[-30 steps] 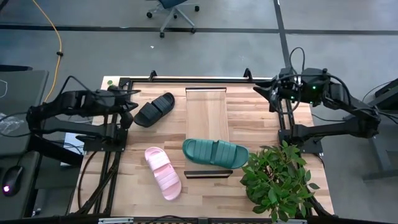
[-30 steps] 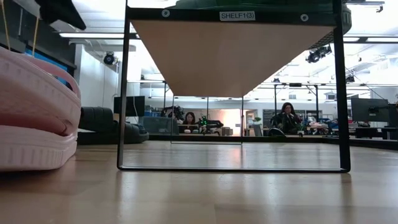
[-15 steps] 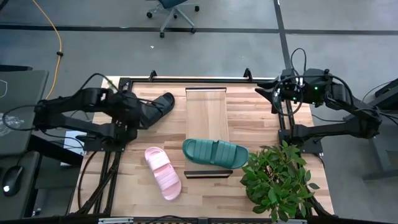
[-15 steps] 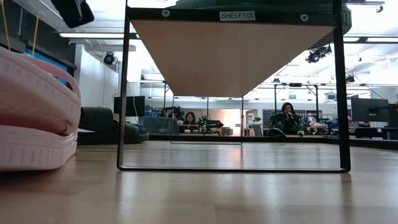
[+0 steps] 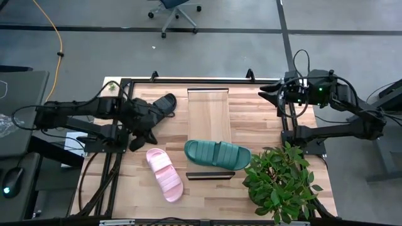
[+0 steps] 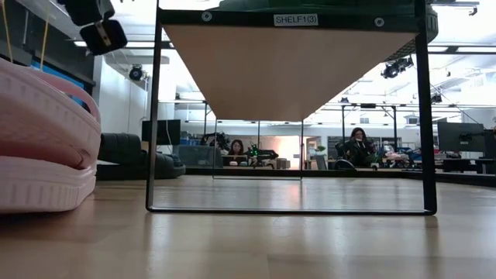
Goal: Pick and place slippers onto the shelf
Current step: Put the pink pair of slippers on the shelf
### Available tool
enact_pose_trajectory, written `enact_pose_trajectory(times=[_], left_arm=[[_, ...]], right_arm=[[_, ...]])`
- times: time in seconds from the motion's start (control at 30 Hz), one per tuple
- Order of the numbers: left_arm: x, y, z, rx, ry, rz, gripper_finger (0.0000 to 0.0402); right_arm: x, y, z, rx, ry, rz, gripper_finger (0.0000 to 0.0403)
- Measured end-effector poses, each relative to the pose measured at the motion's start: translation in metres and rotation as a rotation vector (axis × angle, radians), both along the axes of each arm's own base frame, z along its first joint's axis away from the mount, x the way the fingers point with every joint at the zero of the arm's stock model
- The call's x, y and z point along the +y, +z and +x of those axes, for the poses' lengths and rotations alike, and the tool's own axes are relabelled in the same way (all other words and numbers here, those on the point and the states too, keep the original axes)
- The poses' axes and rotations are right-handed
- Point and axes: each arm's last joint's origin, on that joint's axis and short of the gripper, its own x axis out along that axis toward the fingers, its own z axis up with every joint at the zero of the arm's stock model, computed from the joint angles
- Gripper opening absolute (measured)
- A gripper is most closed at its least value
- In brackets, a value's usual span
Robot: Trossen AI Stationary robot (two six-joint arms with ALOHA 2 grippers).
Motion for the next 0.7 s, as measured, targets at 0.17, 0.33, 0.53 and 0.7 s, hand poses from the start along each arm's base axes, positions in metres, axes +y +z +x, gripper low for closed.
enact_pose_trajectory(times=[0.17,0.33,0.53,0.7], left_arm=[[-0.021,-0.019,0.009,-0.060,-0.008,-0.065,0.0001],[-0.041,-0.038,0.015,-0.087,0.003,-0.129,0.0000],[-0.058,-0.059,0.013,-0.058,0.025,-0.206,0.0000],[-0.064,-0.072,0.010,-0.033,0.054,-0.246,0.0001]], right_arm=[[0.001,0.000,-0.004,0.002,-0.004,0.019,0.0123],[0.002,0.000,-0.007,0.002,-0.001,0.020,0.0123],[0.002,-0.001,-0.007,0.006,0.007,0.025,0.0123],[0.002,-0.001,-0.007,0.011,0.011,0.027,0.0123]])
